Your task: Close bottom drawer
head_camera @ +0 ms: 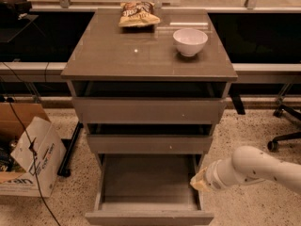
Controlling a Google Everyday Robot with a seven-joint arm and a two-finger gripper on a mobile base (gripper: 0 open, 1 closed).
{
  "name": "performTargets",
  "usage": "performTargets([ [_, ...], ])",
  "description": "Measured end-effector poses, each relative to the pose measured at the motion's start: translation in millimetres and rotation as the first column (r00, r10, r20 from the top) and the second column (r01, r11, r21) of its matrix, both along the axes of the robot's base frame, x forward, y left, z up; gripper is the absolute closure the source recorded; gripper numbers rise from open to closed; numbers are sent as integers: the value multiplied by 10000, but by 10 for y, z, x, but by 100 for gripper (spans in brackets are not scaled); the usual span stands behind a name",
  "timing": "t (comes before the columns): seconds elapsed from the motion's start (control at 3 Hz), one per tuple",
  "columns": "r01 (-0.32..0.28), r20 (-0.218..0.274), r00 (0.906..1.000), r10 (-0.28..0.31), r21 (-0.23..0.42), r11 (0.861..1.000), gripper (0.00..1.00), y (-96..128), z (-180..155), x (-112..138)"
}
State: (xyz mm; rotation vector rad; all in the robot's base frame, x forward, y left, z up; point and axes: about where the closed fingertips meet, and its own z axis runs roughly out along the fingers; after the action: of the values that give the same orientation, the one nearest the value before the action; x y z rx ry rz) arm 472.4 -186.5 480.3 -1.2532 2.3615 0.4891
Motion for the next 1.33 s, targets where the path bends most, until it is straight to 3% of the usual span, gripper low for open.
performTargets([
  [0.33, 825, -689, 9947, -764, 902, 9925, 100, -16, -431, -132],
  [0.67, 880, -956, 9924, -781, 1038, 9907, 100, 22, -569, -202],
  [1.0, 879, -949, 9921, -818, 614, 9942, 100, 36, -633, -193],
  [1.33, 1030, -1459, 9846, -963, 396, 9939, 100, 61, -908, -256],
])
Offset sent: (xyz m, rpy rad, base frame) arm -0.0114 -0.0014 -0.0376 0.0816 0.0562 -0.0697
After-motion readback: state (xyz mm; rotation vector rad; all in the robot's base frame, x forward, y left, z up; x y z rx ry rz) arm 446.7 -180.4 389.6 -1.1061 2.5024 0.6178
